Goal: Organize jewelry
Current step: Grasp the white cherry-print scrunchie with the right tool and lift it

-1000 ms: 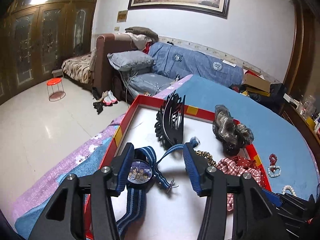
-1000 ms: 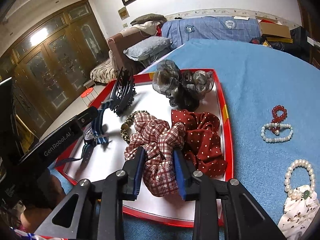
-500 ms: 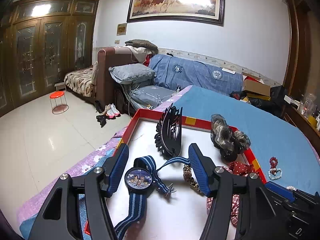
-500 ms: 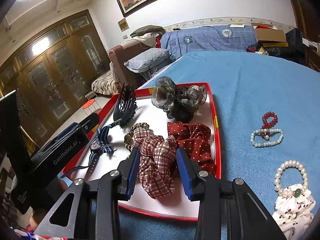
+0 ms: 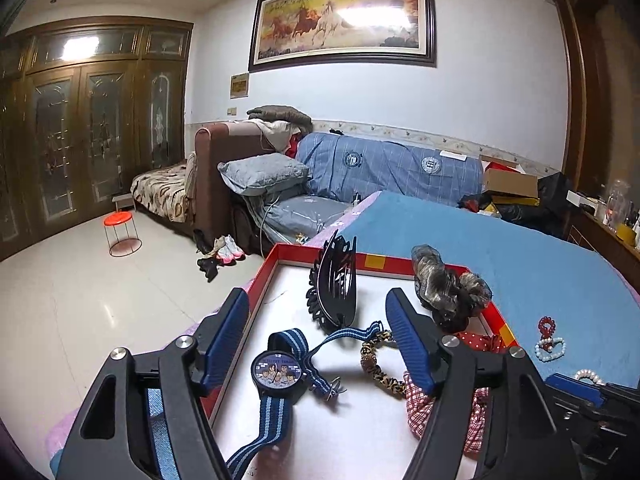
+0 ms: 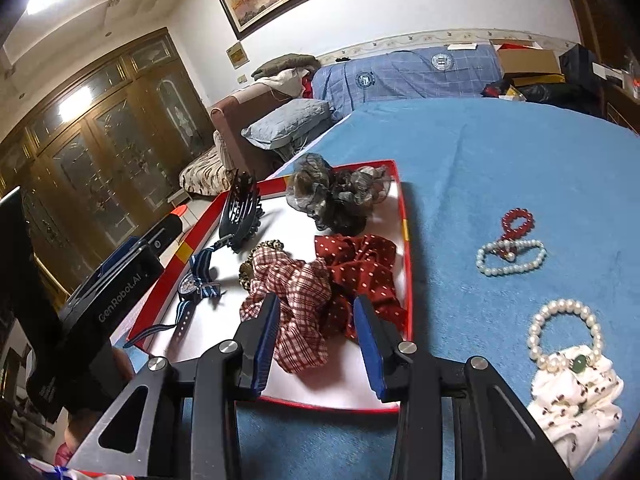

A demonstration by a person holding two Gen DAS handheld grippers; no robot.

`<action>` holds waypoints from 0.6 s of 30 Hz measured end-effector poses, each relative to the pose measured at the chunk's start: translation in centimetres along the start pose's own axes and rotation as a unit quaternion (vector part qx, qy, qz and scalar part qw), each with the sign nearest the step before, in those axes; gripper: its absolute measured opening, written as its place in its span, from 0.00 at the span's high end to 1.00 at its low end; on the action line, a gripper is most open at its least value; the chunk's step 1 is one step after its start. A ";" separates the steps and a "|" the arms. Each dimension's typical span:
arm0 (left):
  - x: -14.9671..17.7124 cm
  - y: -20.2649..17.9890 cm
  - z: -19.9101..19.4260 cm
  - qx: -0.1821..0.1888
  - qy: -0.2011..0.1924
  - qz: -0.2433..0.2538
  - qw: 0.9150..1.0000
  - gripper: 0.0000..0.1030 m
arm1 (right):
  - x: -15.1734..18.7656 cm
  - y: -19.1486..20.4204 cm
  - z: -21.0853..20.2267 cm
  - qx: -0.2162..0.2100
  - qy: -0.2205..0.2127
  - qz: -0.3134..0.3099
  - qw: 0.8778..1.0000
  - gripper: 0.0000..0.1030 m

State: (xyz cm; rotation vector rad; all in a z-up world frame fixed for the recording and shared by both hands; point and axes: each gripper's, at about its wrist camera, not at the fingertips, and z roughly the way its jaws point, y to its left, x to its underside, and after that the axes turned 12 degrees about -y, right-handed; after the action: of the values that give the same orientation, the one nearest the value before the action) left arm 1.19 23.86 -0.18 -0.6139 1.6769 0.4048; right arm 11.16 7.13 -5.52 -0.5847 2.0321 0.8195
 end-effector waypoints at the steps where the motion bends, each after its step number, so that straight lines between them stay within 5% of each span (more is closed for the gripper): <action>1: 0.0 0.0 -0.1 -0.001 -0.001 0.000 1.000 0.30 | 0.0 -0.2 -0.3 0.001 -0.002 0.002 1.000 0.59; 10: -0.2 -0.6 -0.9 0.001 -0.004 0.014 1.000 0.29 | 0.0 -4.7 -5.7 0.056 -0.040 0.006 0.998 0.52; 18: -1.3 -3.1 -3.4 0.097 0.048 -0.020 0.994 0.28 | -0.1 -15.0 -11.4 0.127 -0.061 0.078 0.987 0.47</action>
State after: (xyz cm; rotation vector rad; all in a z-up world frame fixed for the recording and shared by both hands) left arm 0.51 19.58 1.99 -0.5292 1.7680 0.1828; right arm 14.98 -11.28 -5.58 -0.2278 2.0459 0.6545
